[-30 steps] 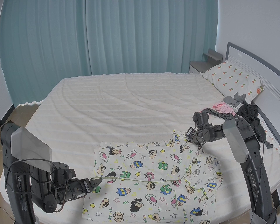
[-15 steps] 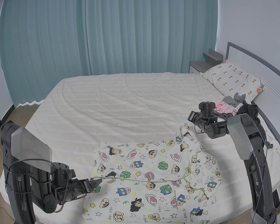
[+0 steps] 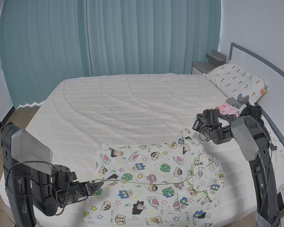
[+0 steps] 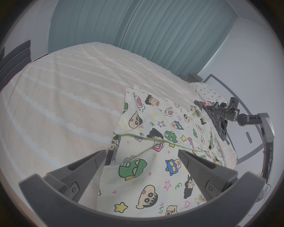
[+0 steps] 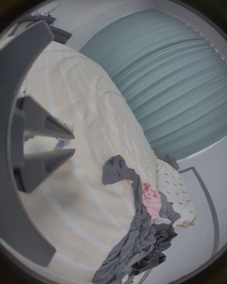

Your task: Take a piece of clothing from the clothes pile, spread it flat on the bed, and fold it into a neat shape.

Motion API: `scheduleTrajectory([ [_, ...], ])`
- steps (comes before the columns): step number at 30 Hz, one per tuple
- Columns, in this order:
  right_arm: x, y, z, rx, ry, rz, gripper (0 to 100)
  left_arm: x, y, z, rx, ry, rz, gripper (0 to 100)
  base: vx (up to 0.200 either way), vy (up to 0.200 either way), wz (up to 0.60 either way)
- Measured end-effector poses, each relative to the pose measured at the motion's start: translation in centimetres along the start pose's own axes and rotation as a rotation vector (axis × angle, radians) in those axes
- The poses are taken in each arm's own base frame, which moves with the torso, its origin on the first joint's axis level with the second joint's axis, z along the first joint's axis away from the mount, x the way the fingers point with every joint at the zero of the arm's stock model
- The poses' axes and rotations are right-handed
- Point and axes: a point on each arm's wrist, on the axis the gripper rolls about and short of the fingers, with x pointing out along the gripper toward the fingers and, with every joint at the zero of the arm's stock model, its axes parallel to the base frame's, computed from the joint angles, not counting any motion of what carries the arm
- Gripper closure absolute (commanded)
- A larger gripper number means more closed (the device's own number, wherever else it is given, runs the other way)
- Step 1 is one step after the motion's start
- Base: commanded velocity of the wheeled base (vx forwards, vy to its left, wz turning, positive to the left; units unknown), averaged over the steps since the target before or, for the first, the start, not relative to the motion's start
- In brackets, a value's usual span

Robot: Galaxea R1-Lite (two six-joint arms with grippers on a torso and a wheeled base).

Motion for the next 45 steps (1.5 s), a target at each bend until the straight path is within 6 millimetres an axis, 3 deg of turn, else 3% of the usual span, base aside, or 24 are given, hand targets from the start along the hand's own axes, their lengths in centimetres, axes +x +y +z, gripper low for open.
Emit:
scheduleTrajectory([
  [12,-1.8,-3.6,-0.7,0.009,0.181,0.087,0,0.0,0.0,0.0,0.0,0.0,0.0,0,0.0,0.0,0.0],
  [22,-3.1,-4.7,-1.5,0.033,0.31,0.172,0,0.0,-0.1,-0.1,0.004,0.003,-0.003,0,0.0,0.0,0.0],
  [23,-3.1,-4.7,-1.5,0.033,0.316,0.173,100,0.0,-0.1,-0.1,0.003,0.003,-0.003,0,0.0,0.0,0.0],
  [31,-3.3,-4.9,-1.6,0.037,0.342,0.169,100,0.0,-0.1,-0.1,0.004,0.004,-0.004,0,0.0,0.0,0.0],
  [45,-5.1,-8.0,0.0,0.05,0.349,0.097,100,0.0,-0.1,-0.1,0.004,0.004,-0.003,0,0.0,0.0,0.0],
])
